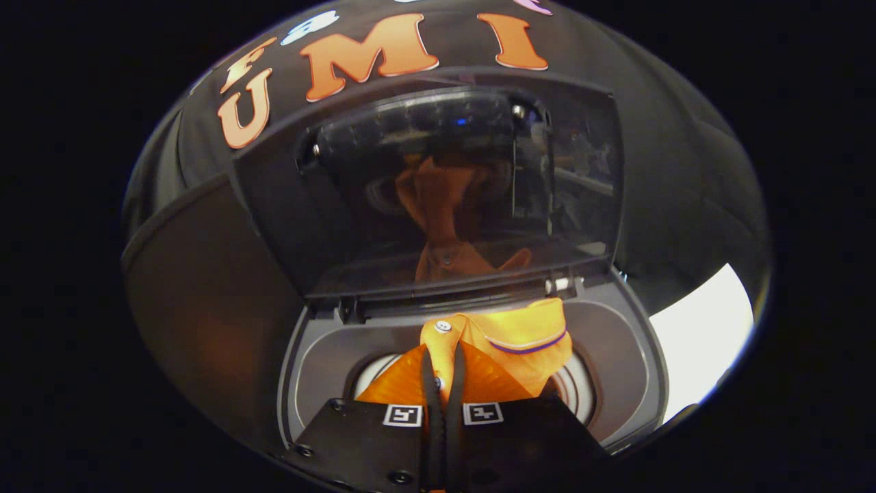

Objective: Put the clothes into the washing machine and then close the washing machine lid.

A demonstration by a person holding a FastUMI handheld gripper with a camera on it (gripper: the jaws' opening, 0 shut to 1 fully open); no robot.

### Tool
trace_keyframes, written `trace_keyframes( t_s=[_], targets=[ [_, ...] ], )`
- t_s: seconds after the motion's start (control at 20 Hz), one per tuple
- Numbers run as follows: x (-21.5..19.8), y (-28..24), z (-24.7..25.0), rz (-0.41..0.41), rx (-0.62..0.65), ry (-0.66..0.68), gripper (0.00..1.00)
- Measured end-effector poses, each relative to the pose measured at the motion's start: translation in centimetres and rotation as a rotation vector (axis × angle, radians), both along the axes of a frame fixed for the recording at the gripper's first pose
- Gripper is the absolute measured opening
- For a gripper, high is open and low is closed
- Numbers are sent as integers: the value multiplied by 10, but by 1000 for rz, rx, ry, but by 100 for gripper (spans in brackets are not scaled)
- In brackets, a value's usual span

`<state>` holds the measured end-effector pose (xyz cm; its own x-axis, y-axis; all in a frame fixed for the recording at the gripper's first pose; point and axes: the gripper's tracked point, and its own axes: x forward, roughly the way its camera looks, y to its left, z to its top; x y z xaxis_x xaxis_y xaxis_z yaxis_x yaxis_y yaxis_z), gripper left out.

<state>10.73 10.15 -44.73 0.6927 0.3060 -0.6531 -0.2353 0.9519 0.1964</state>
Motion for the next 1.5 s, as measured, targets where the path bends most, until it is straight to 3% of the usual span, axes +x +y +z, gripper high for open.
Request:
trace_keyframes(
  t_s=[0.25, 0.55, 1.05, 1.1, 1.4, 1.5],
  targets=[
    [-6, 0, -62, -29, -31, 158, 8],
    [-18, -1, -91, -25, -76, 313, 8],
    [-29, -7, -99, -20, -121, 356, 14],
    [-30, -6, -99, -21, -124, 361, 18],
    [-32, -7, -94, 9, -171, 356, 100],
    [-33, -7, -93, 4, -166, 353, 99]
  ],
)
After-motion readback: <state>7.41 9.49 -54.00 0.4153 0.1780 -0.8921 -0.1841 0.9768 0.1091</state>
